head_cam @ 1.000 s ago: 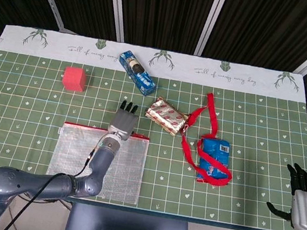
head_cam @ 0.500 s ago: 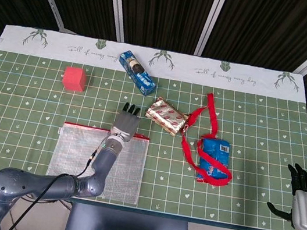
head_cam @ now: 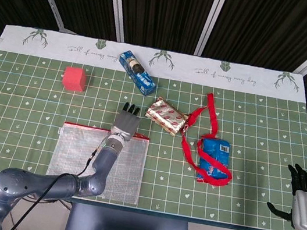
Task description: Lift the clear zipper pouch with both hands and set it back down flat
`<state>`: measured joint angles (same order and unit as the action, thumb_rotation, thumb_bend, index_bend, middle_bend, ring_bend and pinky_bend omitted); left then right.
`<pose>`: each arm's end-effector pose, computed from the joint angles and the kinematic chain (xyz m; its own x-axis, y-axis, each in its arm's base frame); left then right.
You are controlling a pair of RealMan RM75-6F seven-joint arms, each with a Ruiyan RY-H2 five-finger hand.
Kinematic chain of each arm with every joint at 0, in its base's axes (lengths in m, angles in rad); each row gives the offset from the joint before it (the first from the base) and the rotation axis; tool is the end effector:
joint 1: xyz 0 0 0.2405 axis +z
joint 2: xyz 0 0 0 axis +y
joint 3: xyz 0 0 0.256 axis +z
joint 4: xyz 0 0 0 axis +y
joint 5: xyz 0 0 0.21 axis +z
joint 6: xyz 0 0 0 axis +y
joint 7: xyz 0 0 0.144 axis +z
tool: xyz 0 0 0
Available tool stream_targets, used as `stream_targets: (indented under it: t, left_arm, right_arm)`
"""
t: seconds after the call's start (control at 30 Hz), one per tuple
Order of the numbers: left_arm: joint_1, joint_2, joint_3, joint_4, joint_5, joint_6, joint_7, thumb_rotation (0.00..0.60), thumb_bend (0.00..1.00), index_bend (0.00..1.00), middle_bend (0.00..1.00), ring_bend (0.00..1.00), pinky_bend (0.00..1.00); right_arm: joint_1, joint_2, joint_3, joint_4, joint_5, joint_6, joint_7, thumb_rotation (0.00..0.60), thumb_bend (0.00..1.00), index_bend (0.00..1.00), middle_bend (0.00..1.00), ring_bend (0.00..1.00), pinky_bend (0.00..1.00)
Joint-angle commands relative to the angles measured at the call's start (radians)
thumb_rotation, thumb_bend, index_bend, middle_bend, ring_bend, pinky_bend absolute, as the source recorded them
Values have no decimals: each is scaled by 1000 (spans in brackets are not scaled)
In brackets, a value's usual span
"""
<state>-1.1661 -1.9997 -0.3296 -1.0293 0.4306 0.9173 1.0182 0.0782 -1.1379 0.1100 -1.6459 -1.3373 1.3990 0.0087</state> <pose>-0.0483 0.3931 -0.1260 0.6911 0.2994 0.6578 0.7227 -0.2920 -0.6264 -0.3246 -0.1891 0.1547 0.3086 -0.0318 0.9507 -0.9390 0.1496 0.3098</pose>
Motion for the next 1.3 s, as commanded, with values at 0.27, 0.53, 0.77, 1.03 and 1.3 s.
stream_targets:
  t: [0.27, 0.53, 0.77, 1.03, 1.3]
  left_arm:
    - [2, 3, 9, -9, -3, 0, 0, 600, 360, 545, 110, 0, 0]
    - [6, 26, 1, -43, 9, 21, -15, 600, 370, 555, 114, 0, 0]
    - [-5, 78, -22, -130, 53, 57, -31, 600, 370, 561, 119, 0, 0]
    - [-38, 133, -78, -227, 92, 90, -55, 600, 370, 563, 121, 0, 0]
    - [-86, 175, -129, -275, 83, 103, -54, 600, 369, 564, 122, 0, 0]
  right_arm:
    - [0, 1, -1, -3, -1, 0, 1, 600, 134, 0, 0, 0, 198]
    - [0, 3, -2, -7, -3, -2, 3, 600, 135, 0, 0, 0, 198]
    - [2, 8, -4, -18, -3, -10, 8, 600, 137, 0, 0, 0, 198]
    - [13, 42, 1, -105, 16, -41, 14, 600, 159, 0, 0, 0, 198]
    - [80, 108, 86, -331, 218, -163, 37, 600, 213, 0, 0, 0, 198]
